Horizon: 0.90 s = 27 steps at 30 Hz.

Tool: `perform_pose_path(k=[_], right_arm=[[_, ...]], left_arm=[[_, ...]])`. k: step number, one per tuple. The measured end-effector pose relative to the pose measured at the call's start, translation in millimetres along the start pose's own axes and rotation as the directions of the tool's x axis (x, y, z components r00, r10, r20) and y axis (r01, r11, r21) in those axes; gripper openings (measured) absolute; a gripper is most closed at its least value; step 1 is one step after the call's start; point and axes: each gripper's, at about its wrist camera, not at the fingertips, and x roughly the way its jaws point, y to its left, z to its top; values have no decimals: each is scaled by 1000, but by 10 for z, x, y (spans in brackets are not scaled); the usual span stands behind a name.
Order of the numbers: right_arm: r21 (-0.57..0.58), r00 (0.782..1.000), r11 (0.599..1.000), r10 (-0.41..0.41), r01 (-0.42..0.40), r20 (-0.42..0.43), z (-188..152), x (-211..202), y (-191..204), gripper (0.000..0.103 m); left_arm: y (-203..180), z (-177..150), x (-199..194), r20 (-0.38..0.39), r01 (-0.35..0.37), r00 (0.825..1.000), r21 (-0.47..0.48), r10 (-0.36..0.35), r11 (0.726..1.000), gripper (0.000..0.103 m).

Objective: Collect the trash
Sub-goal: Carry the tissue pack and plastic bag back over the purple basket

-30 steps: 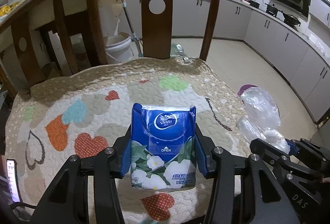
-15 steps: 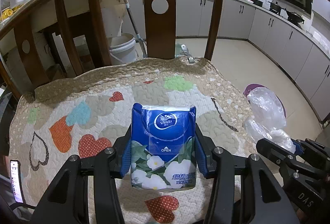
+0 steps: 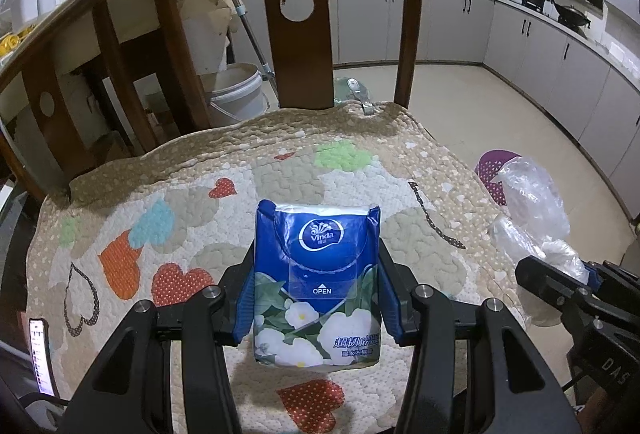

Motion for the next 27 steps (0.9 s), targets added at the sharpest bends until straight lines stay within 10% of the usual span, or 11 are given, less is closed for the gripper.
perform_pose_path(k=[27], right_arm=[[46,998,997,65,-65,11,-121,-79,-346,36]], left_arm=[[-414,122,113,-28,-12,1000,105,15,994,50]])
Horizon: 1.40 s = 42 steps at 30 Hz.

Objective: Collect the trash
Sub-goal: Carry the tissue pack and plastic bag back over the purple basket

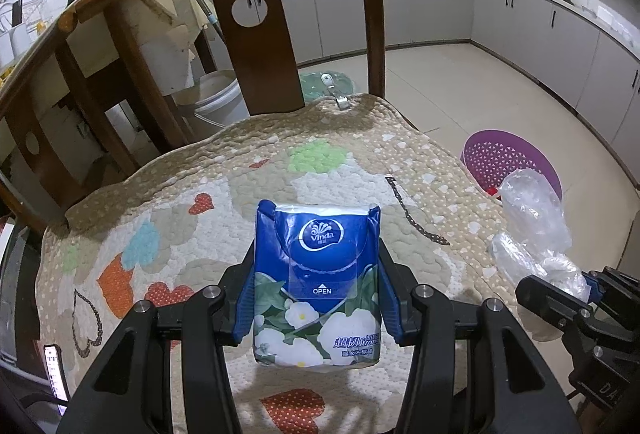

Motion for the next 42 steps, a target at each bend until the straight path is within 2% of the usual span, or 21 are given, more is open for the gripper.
perform_pose_path(k=[10,19,33,42], right_arm=[[42,999,999,-24,23,33,48,-64,-140,36],[103,997,993,-57,51,57,95,-169,-459,36],[203,992,974,-117,103,57,213,-189,-1067,36],[239,984,959,-170,151,60,310,-193,-1403,36]], left_arm=[[-140,66,77,-11,6,1000,38,-6,999,50],[-385,159,201,-31,25,999,86,-23,996,50],[-954,399,517,-67,84,995,178,-73,980,50],[-1416,607,691,-50,129,991,260,-120,957,50]])
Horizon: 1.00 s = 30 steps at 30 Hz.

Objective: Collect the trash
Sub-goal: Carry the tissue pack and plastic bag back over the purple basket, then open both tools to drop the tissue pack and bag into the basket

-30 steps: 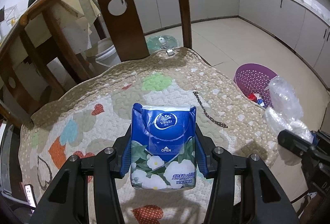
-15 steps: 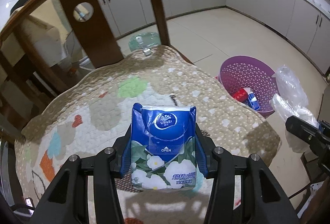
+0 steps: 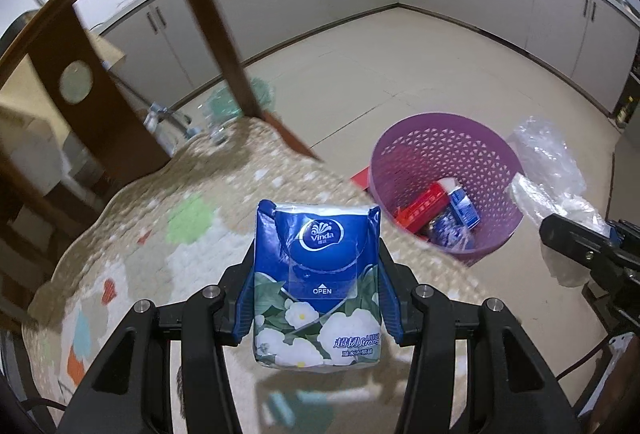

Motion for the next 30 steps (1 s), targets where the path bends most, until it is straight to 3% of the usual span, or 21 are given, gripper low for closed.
perform_pose_path(k=[15,25,30], right_arm=[[-3,997,997,-80,80,10,375,320,-394,36],[-12,993,994,-113,113,-22,440,592,-508,36],[-17,990,991,-132,132,-39,429,700,-551,36]], left_arm=[[-404,549,522,-10,60,998,78,-60,995,50],[-476,748,959,-104,149,984,35,-145,988,50],[-484,777,1040,-116,190,976,23,-186,982,52]])
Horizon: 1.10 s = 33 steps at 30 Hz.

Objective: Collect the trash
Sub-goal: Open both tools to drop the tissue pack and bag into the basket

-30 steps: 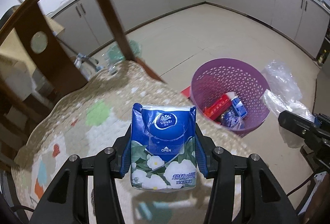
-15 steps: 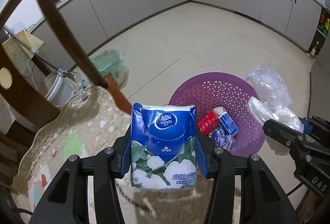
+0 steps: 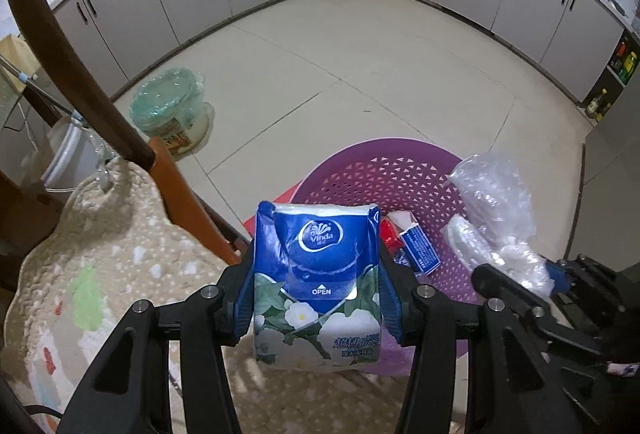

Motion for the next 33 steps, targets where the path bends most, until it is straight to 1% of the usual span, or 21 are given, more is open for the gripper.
perform_pose_path(k=[1,2,3,4,5,6,7,8,9,15,21,24,26,28,30,31,33], right_arm=[[-2,1000,1000,-5,5,-3,-2,23,-6,36],[-4,1000,1000,-9,9,-4,3,38,-8,37],[-10,1000,1000,-17,17,-6,6,55,1,37],[-13,1000,1000,-25,25,-7,18,72,25,38],[-15,999,999,-31,31,-8,23,89,27,41],[-13,999,999,-33,33,-11,25,104,27,47],[-7,999,999,-33,33,-11,23,107,23,49],[-4,999,999,-35,35,-10,31,117,37,53],[-2,999,999,-36,36,-7,28,108,40,54],[11,999,999,-38,38,5,-5,19,35,56],[52,999,998,-48,47,16,-103,-150,-43,58],[67,998,996,-52,51,20,-148,-233,-39,58],[72,998,996,-54,52,26,-194,-323,-18,58],[72,998,996,-54,51,36,-216,-402,23,58],[72,998,996,-50,47,46,-241,-475,68,58],[71,998,996,-48,44,50,-260,-518,103,59],[65,997,997,-46,42,58,-283,-586,166,60]], left_arm=[[14,3,4,5,16,1000,-2,-16,1000,56],[17,5,-2,12,26,1000,-3,-26,1000,63],[23,5,-12,21,37,999,-3,-37,999,67],[33,6,-32,37,50,998,-4,-50,999,75],[45,6,-60,57,62,996,-6,-61,998,80],[52,9,-80,69,68,995,-7,-67,998,82],[60,8,-107,82,78,994,-7,-77,997,83],[60,14,-112,86,84,993,-7,-83,996,84],[69,13,-121,88,92,992,-7,-91,996,84],[143,-55,-209,88,113,990,-41,-109,993,84],[227,-208,-416,112,66,992,-72,-58,995,84],[256,-325,-583,143,50,989,-74,-39,996,84],[275,-410,-736,183,27,983,-80,-12,996,84],[285,-501,-913,233,9,973,-90,12,996,85],[297,-567,-1050,263,-8,964,-105,35,994,89],[311,-618,-1155,288,-22,956,-118,55,993,91],[333,-702,-1313,320,-44,944,-134,85,990,92]])
